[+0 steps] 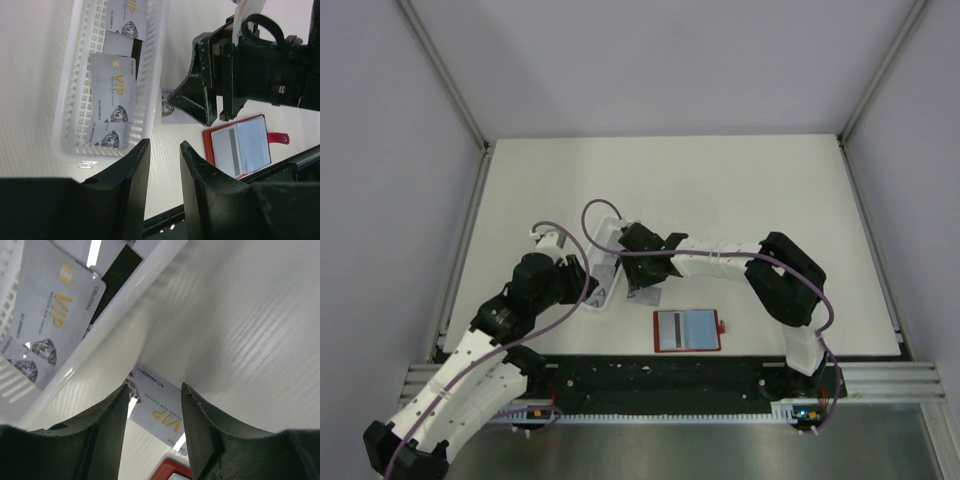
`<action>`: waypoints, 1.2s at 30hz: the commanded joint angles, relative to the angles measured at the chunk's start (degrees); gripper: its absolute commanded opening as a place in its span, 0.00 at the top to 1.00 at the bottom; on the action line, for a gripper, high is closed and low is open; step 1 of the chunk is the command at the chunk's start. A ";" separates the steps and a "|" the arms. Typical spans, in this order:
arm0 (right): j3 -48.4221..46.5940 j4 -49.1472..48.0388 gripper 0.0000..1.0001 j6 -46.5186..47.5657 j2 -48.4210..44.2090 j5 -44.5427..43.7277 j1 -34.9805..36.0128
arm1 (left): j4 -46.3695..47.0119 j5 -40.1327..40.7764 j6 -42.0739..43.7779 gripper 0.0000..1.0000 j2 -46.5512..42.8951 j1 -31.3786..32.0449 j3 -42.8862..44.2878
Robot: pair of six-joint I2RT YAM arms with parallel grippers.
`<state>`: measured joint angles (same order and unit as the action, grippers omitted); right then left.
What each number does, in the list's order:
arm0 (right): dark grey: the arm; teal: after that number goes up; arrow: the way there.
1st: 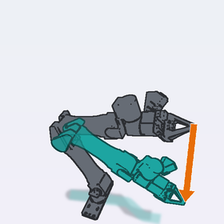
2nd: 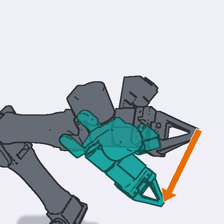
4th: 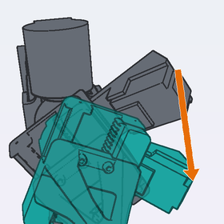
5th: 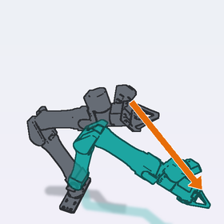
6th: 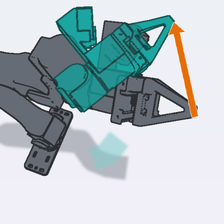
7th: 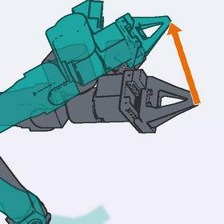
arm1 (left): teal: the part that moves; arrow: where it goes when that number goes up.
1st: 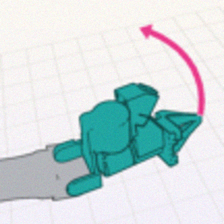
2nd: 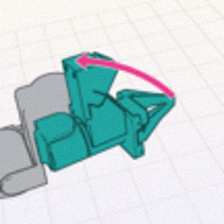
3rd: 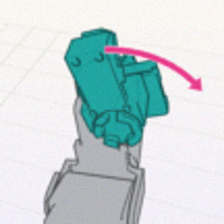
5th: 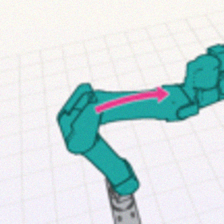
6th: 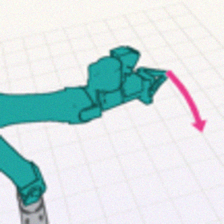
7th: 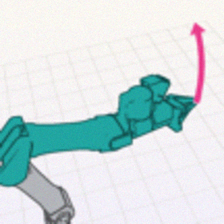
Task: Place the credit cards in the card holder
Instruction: Move the credit card to the corner of the board.
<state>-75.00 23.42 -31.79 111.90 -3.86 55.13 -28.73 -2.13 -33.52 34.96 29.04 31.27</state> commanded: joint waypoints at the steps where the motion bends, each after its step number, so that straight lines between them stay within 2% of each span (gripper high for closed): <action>1: 3.10 6.11 0.53 -2.75 2.71 1.40 4.27 | 1.84 -0.68 -0.50 0.64 -0.77 -0.21 -0.33; 16: 10.40 2.60 0.53 -10.65 0.08 3.59 14.20 | 1.49 -0.68 -0.58 0.64 -0.95 -0.12 -0.59; 22: 12.68 -0.38 0.53 -12.68 -3.78 5.97 16.58 | 0.96 -0.42 -0.67 0.64 -1.74 -0.12 -0.77; 30: 15.24 -3.03 0.53 -10.93 -15.82 -6.42 14.75 | -0.53 0.29 -0.67 0.64 -3.58 -0.12 -0.07; 36: 17.17 -6.62 0.53 -7.94 -17.85 -3.71 9.30 | -1.24 0.29 -0.85 0.64 -3.93 -0.12 0.02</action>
<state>-58.74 19.90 -42.37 97.08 -6.52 67.70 -30.30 -2.09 -34.22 31.86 29.04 31.24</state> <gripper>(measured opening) 0.472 0.358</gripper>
